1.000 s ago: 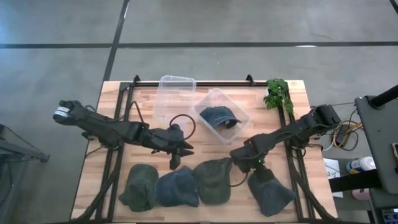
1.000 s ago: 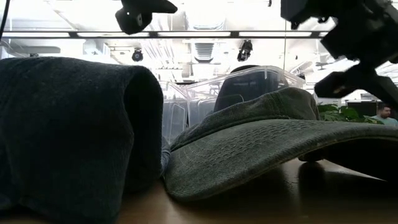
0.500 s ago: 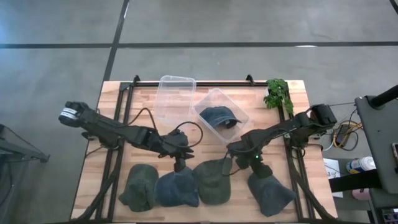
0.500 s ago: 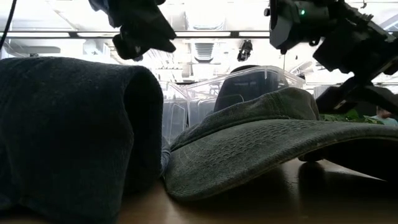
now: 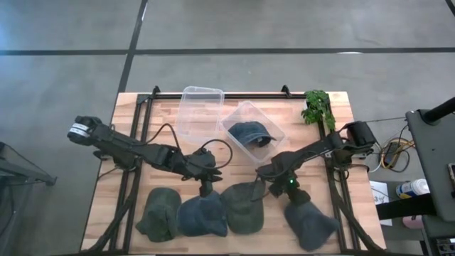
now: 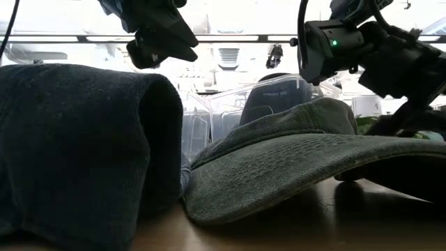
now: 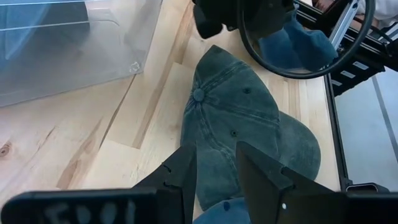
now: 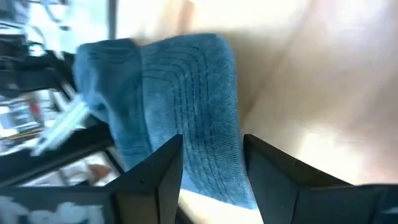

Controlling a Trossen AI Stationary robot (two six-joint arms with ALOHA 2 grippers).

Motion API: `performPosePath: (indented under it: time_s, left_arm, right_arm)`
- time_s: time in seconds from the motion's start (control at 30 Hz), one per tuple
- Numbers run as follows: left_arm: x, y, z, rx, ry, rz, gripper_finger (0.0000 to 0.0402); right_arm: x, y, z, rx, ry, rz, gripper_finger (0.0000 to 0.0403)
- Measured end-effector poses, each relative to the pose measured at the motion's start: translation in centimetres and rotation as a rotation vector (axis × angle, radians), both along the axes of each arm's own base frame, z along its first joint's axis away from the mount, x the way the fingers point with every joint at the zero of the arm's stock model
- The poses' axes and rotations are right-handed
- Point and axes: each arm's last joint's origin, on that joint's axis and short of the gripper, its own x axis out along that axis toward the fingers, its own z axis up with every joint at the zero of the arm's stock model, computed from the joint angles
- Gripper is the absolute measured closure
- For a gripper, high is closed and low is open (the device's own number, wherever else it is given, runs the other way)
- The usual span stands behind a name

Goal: Pick & Place hat
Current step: Put the right blue cap into the right transparent bin

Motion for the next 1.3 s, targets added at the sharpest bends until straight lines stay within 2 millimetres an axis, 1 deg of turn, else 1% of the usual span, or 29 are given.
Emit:
performPosePath:
  time_s: [0.13, 0.33, 0.6, 0.7, 0.8, 0.9, 0.97, 1.0, 1.07, 1.17, 1.3]
  left_arm:
    - [0.0, 0.0, 0.0, 0.019, -0.002, -0.007, 0.0296]
    - [0.0, 0.0, 0.0, 0.025, -0.003, -0.011, 0.0296]
    - [0.0, 0.0, 0.0, 0.021, -0.002, -0.008, 0.0296]
    - [0.0, 0.0, 0.0, 0.021, -0.002, -0.008, 0.0296]
    - [0.0, 0.0, 0.0, 0.021, -0.002, -0.008, 0.0296]
    - [0.0, 0.0, 0.0, 0.020, -0.002, -0.008, 0.0296]
    - [0.0, 0.0, 0.0, 0.020, -0.003, -0.008, 0.0296]
    - [0.0, 0.0, 0.1, 0.019, -0.004, -0.008, 0.0296]
    - [0.1, 0.0, 0.3, 0.018, -0.011, -0.008, 0.0296]
    - [0.2, 0.0, 0.7, 0.014, -0.024, -0.008, 0.0296]
    - [0.5, -0.1, 1.6, 0.012, -0.051, 0.000, 0.0296]
  right_arm:
    - [-0.1, 0.2, 0.1, 0.080, 0.038, -0.029, 0.0251]
    - [-0.4, 0.8, 0.0, 0.101, 0.052, -0.011, 0.0261]
    - [-2.2, 2.7, -0.9, 0.091, 0.129, 0.049, 0.0262]
    - [-2.7, 3.3, -0.9, 0.140, 0.197, 0.025, 0.0276]
    - [-2.9, 3.6, -0.4, 0.182, 0.245, -0.003, 0.0307]
    - [-3.1, 3.6, 0.7, 0.190, 0.246, -0.029, 0.0350]
    - [-3.3, 3.5, 1.8, 0.186, 0.232, -0.051, 0.0379]
    - [-3.5, 3.4, 2.5, 0.170, 0.222, -0.068, 0.0385]
    - [-3.9, 3.1, 3.9, 0.106, 0.202, -0.121, 0.0387]
    - [-5.1, 2.6, 6.7, 0.009, 0.153, -0.246, 0.0389]
    - [-7.4, 1.9, 10.8, -0.086, 0.058, -0.515, 0.0389]
